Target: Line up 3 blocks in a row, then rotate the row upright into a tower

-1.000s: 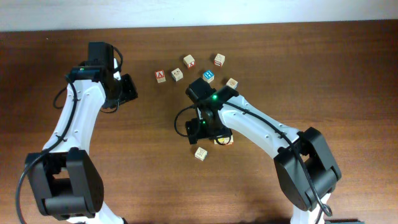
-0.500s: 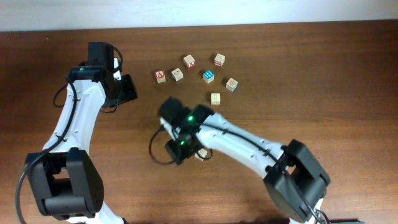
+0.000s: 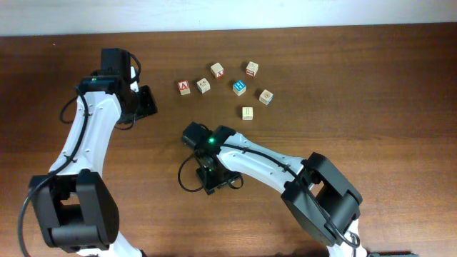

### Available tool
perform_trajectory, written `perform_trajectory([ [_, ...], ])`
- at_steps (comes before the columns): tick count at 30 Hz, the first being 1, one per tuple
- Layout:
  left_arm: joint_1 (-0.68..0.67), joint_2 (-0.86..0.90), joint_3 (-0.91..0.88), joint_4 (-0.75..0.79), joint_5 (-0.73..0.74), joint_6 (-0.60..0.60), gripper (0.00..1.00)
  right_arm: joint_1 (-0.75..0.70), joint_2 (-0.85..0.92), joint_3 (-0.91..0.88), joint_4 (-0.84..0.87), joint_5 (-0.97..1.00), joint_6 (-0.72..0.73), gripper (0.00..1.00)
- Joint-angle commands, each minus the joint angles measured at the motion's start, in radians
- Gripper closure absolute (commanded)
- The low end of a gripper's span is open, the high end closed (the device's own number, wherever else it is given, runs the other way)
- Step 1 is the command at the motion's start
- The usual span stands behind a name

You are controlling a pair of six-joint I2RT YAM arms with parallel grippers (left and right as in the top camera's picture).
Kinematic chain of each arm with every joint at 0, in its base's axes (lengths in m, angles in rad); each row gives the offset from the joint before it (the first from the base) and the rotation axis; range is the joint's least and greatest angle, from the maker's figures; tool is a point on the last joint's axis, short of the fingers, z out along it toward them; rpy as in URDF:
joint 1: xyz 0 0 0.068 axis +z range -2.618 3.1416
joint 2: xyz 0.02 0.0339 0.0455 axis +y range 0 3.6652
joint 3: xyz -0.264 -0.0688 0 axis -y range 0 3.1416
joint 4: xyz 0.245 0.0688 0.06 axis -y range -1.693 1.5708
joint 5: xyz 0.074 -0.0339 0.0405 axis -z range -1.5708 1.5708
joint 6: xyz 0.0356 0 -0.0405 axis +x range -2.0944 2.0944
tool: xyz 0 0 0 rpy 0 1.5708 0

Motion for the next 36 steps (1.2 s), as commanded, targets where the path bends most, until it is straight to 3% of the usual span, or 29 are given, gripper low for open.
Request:
perform_trajectory([
  [1,0.003,-0.006,0.009,-0.003,-0.015,0.016,0.54,-0.004,0.003,-0.003,0.009,0.039,0.015,0.43],
  [14,0.003,-0.006,0.009,0.0,-0.015,0.016,0.54,-0.083,0.007,0.004,0.071,0.035,0.006,0.52],
  [15,0.003,-0.006,0.009,0.0,-0.015,0.016,0.54,-0.082,0.002,0.039,0.035,0.01,-0.019,0.61],
  [20,0.003,-0.006,0.009,0.001,-0.027,0.016,0.54,-0.032,-0.035,0.182,-0.115,0.009,-0.022,0.6],
  [26,0.003,-0.006,0.009,0.0,-0.027,0.016,0.54,0.031,-0.016,0.047,-0.121,-0.001,0.075,0.6],
  [33,0.003,-0.006,0.009,-0.002,-0.027,0.016,0.51,-0.016,-0.014,-0.023,-0.085,0.081,0.218,0.61],
  [36,0.003,-0.006,0.009,0.0,-0.034,0.016,0.51,-0.029,-0.004,-0.031,-0.066,0.087,0.217,0.61],
])
